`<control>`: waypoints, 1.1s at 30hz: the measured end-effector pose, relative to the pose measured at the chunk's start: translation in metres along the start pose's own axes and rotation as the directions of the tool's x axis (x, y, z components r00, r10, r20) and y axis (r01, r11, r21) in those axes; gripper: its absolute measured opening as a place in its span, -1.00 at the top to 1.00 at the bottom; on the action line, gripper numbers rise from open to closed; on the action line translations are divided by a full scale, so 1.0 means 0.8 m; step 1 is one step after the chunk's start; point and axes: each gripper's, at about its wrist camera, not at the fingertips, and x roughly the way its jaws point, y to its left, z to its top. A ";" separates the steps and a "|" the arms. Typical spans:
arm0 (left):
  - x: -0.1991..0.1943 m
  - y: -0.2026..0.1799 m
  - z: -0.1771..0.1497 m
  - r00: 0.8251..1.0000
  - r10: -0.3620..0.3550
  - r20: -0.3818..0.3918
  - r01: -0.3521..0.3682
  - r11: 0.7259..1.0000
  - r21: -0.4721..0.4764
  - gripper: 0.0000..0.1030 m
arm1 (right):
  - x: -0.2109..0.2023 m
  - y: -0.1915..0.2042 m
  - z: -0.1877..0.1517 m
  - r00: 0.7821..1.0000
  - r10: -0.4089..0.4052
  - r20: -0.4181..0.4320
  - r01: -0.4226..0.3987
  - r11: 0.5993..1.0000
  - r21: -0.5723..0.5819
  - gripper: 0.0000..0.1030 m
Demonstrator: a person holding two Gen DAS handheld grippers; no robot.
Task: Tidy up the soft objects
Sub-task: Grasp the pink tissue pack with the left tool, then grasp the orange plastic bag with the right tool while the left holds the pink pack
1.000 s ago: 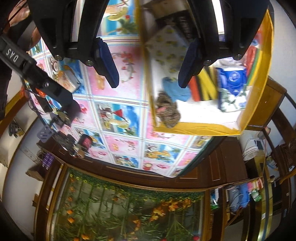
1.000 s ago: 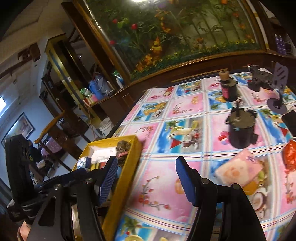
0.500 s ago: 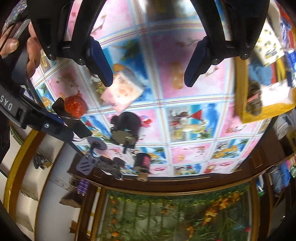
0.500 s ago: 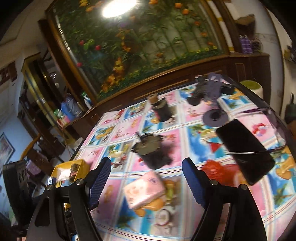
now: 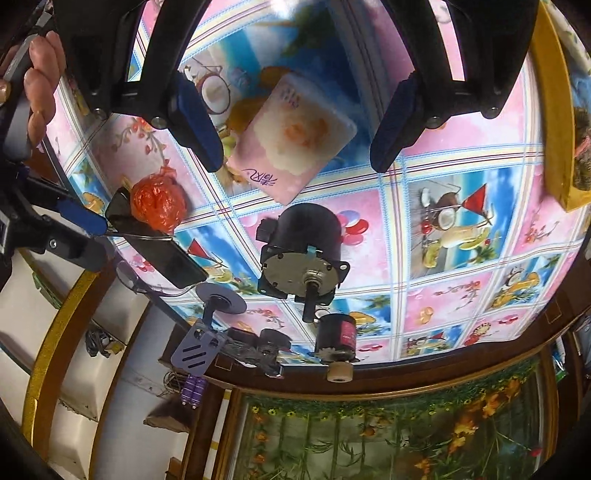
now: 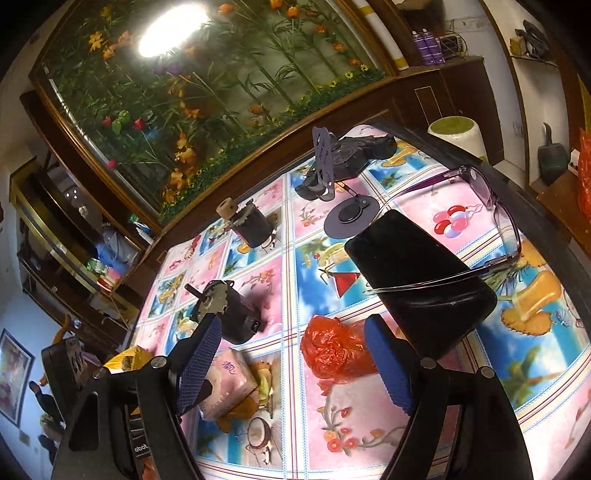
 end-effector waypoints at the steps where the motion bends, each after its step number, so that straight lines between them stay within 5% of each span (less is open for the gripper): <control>1: 0.004 0.002 -0.001 1.000 -0.011 -0.006 0.011 1.000 0.002 -0.56 | 0.001 0.001 -0.001 1.000 -0.012 0.000 0.012 1.000 -0.007 -0.62; 7: 0.013 -0.005 -0.014 0.996 -0.093 -0.005 0.093 0.994 0.063 -0.56 | 0.010 0.005 -0.004 0.997 -0.074 -0.004 0.074 0.997 -0.029 -0.62; 11: 0.023 -0.017 -0.021 0.999 -0.039 -0.014 0.040 0.993 0.114 -0.57 | 0.018 0.006 -0.007 0.993 -0.117 0.003 0.117 0.992 -0.048 -0.62; 18: 0.032 0.019 -0.018 1.000 -0.001 -0.023 0.001 1.000 -0.021 -0.55 | 0.037 0.011 -0.014 0.976 -0.218 -0.014 0.215 0.971 -0.104 -0.61; 23: 0.028 0.028 -0.017 1.000 0.024 0.000 -0.024 0.998 -0.051 -0.03 | 0.042 0.017 -0.019 0.949 -0.315 0.026 0.315 0.936 -0.155 -0.61; 29: 0.026 0.030 -0.018 0.999 0.032 -0.004 -0.033 0.998 -0.061 -0.05 | 0.055 0.017 -0.024 0.943 -0.334 -0.006 0.327 0.927 -0.184 -0.61; 33: 0.028 0.033 -0.018 0.998 0.063 -0.005 -0.063 0.996 -0.065 -0.34 | 0.063 0.024 -0.029 0.935 -0.355 -0.019 0.342 0.911 -0.230 -0.61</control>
